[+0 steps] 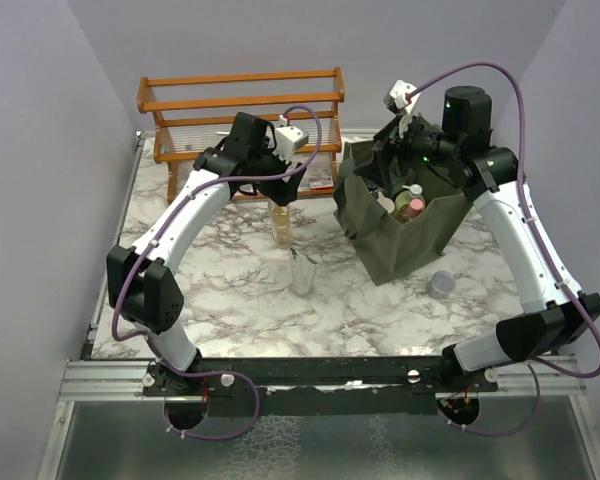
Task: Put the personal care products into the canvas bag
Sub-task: Place the care product at the center of the board, then pick up the care product from the center of the board.
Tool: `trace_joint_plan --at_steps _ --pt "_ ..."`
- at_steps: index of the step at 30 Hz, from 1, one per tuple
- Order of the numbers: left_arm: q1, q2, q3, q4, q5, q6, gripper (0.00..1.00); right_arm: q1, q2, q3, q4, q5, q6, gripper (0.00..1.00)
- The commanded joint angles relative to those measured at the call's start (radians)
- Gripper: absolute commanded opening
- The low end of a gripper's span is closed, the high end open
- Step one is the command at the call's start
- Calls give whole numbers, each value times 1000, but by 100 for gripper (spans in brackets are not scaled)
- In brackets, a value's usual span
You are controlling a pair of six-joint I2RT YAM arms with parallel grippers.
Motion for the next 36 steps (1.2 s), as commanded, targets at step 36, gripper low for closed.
trace_joint_plan --at_steps 36 --pt "469 -401 -163 304 -69 -216 99 504 574 212 195 625 78 99"
